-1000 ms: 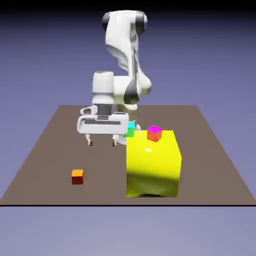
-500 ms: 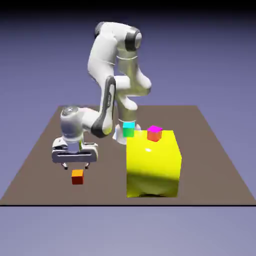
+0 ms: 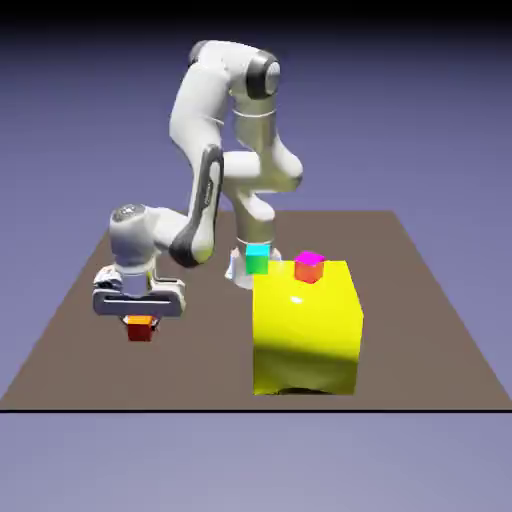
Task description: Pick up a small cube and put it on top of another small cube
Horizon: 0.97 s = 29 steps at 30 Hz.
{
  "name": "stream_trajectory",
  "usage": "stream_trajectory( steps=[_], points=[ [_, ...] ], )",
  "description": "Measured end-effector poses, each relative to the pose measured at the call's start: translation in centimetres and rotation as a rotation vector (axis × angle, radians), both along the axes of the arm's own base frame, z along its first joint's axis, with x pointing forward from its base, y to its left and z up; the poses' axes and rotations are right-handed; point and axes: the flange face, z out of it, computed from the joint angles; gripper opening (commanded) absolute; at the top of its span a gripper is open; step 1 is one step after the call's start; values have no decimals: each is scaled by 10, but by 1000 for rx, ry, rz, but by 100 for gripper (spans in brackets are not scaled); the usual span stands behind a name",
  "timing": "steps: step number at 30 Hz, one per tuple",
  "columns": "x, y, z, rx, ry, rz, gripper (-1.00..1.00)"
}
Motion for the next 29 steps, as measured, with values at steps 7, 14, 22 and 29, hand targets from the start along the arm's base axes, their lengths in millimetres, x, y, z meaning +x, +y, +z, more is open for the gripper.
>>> stream_trajectory(
  steps=[7, 14, 22, 29],
  points=[
    [28, 128, 90, 76, -10, 175, -100],
    [-2, 243, 180, 44, 3, 340, -100],
    [-57, 328, 209, -59, 14, 532, -100],
    [-57, 328, 168, -62, 14, 532, 100]
  ],
)
